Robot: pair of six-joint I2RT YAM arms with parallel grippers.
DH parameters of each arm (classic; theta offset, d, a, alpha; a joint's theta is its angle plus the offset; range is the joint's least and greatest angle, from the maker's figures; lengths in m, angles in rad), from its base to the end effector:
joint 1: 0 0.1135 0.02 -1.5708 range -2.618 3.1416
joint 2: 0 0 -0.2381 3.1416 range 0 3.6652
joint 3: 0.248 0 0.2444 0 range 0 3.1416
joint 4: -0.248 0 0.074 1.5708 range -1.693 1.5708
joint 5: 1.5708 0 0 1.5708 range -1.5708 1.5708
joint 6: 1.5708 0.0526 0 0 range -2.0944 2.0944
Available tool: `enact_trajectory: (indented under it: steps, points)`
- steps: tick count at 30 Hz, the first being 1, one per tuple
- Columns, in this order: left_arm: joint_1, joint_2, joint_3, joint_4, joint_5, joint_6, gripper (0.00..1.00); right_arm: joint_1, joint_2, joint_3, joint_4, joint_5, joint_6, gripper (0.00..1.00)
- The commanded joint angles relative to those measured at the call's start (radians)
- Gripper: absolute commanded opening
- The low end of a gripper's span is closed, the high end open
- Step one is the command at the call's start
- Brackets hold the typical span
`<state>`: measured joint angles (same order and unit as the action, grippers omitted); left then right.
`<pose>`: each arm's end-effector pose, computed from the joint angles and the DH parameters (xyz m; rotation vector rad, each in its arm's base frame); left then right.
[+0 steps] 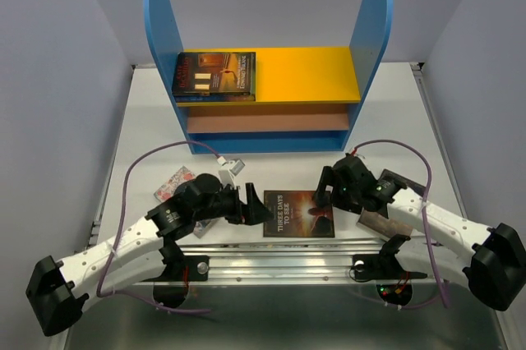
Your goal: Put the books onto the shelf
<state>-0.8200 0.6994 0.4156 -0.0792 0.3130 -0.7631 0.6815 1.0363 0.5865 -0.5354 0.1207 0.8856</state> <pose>0.1232 -0.1558 0.2140 0.2958 2.1476 -1.2967 0.1655 0.1261 0.1642 0.3131 2.5906 0.4434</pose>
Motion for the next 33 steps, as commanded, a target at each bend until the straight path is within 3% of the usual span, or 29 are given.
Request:
enact_trajectory:
  steps: [1, 5, 12, 25, 33]
  points:
    - [-0.094, 0.052, -0.024, 0.136, 0.020, -0.085, 0.99, -0.007, -0.019, 0.007, -0.015, -0.004, 0.019, 1.00]
    - [-0.220, 0.197, -0.052, 0.136, -0.026, -0.120, 0.99, -0.007, -0.012, 0.021, -0.014, 0.026, 0.021, 1.00]
    - [-0.261, 0.389, 0.012, 0.162, -0.061, -0.081, 0.99, -0.007, 0.010, 0.024, -0.009, 0.007, 0.024, 1.00]
    - [-0.258, 0.603, 0.123, 0.174, -0.135, -0.021, 0.99, -0.007, 0.096, -0.017, 0.060, -0.053, 0.042, 1.00]
    - [-0.133, 0.623, 0.189, 0.151, -0.213, 0.015, 0.99, -0.040, 0.142, -0.020, 0.097, -0.064, 0.035, 1.00]
